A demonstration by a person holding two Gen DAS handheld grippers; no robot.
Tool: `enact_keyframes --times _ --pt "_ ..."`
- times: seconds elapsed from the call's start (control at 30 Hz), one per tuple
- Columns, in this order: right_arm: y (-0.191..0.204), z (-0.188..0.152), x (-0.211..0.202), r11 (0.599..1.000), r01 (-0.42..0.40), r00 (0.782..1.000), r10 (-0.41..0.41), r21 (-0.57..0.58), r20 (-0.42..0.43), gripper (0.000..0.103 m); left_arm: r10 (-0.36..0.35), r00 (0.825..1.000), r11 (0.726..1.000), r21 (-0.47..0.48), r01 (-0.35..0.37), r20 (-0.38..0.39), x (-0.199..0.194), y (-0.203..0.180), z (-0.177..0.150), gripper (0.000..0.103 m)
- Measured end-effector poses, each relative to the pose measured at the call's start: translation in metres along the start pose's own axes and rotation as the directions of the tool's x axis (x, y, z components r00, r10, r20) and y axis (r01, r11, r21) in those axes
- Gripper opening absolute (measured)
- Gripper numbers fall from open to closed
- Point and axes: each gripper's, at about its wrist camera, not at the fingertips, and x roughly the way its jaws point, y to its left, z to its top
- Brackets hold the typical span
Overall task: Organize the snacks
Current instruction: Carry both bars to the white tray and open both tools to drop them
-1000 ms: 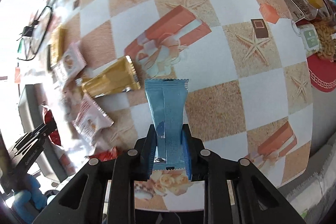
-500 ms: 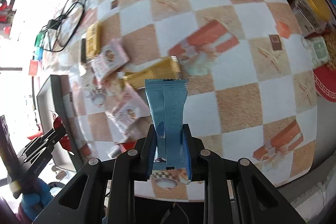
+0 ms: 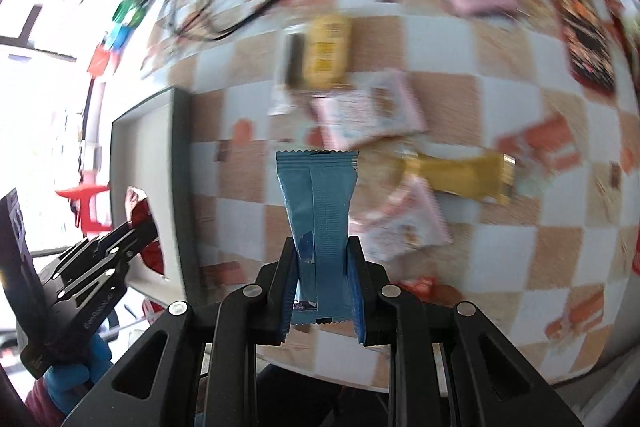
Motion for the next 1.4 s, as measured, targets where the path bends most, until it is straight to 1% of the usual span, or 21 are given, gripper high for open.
enact_keyframes --times 0.2,0.33,0.6,0.7,0.77,0.93,1.0,1.03,1.07,1.1,1.13,1.17,1.2,1.23,1.3,1.33,1.37,1.4 --pt "0.065 0.008 0.027 0.988 -0.016 0.999 0.008 -0.153 -0.051 0.024 0.032 0.999 0.996 -0.081 -0.033 -0.013 0.003 0.045 -0.01 0.023" --pt "0.099 0.007 0.045 0.975 -0.034 0.996 0.016 -0.217 -0.087 0.024 0.056 0.998 0.99 -0.131 -0.059 -0.029 0.006 0.072 -0.019 0.023" --pt "0.174 -0.001 0.079 0.93 -0.09 0.987 0.034 -0.355 -0.16 0.024 0.091 0.993 0.971 -0.213 -0.105 -0.076 0.015 0.116 -0.043 0.022" --pt "0.192 -0.002 0.096 0.918 -0.096 0.982 0.025 -0.384 -0.186 0.024 0.094 0.991 0.965 -0.236 -0.114 -0.097 0.02 0.127 -0.053 0.022" --pt "0.199 -0.004 0.106 0.917 -0.108 0.978 0.028 -0.384 -0.208 0.024 0.094 0.989 0.963 -0.241 -0.119 -0.111 0.024 0.132 -0.059 0.022" --pt "0.205 -0.005 0.126 0.919 -0.109 0.969 0.013 -0.379 -0.247 0.024 0.088 0.988 0.966 -0.231 -0.116 -0.128 0.03 0.135 -0.069 0.023" --pt "0.206 -0.004 0.134 0.921 -0.106 0.964 0.003 -0.376 -0.265 0.025 0.09 0.988 0.968 -0.223 -0.116 -0.125 0.031 0.135 -0.07 0.028" --pt "0.207 -0.004 0.136 0.923 -0.1 0.962 -0.005 -0.372 -0.273 0.025 0.099 0.987 0.969 -0.214 -0.124 -0.126 0.032 0.133 -0.071 0.04" --pt "0.209 -0.003 0.138 0.925 -0.094 0.961 -0.013 -0.369 -0.277 0.027 0.107 0.986 0.969 -0.207 -0.132 -0.128 0.033 0.131 -0.07 0.061" --pt "0.208 -0.001 0.138 0.927 -0.083 0.962 -0.021 -0.366 -0.273 0.03 0.118 0.985 0.969 -0.203 -0.142 -0.126 0.033 0.13 -0.07 0.071" --pt "0.207 0.001 0.138 0.928 -0.075 0.965 -0.025 -0.365 -0.262 0.046 0.137 0.984 0.967 -0.199 -0.158 -0.115 0.03 0.128 -0.07 0.082" --pt "0.209 0.001 0.136 0.929 -0.069 0.968 -0.027 -0.365 -0.25 0.072 0.145 0.984 0.967 -0.196 -0.163 -0.106 0.028 0.127 -0.071 0.082" --pt "0.207 0.003 0.131 0.929 -0.06 0.973 -0.026 -0.364 -0.228 0.083 0.145 0.983 0.967 -0.193 -0.164 -0.108 0.028 0.126 -0.071 0.082" --pt "0.205 0.006 0.126 0.93 -0.038 0.979 -0.038 -0.365 -0.199 0.088 0.138 0.983 0.968 -0.196 -0.159 -0.119 0.03 0.126 -0.071 0.083" --pt "0.201 0.009 0.117 0.934 -0.024 0.983 -0.043 -0.356 -0.18 0.088 0.138 0.981 0.967 -0.196 -0.164 -0.137 0.034 0.125 -0.071 0.083" --pt "0.195 0.012 0.113 0.939 -0.01 0.985 -0.049 -0.342 -0.165 0.097 0.14 0.979 0.967 -0.192 -0.167 -0.145 0.036 0.124 -0.07 0.083" --pt "0.189 0.013 0.108 0.944 -0.003 0.988 -0.049 -0.33 -0.149 0.103 0.136 0.979 0.969 -0.185 -0.163 -0.15 0.037 0.122 -0.069 0.083" --pt "0.18 0.014 0.099 0.949 0.006 0.991 -0.048 -0.314 -0.127 0.103 0.132 0.98 0.971 -0.181 -0.158 -0.149 0.037 0.12 -0.068 0.083"
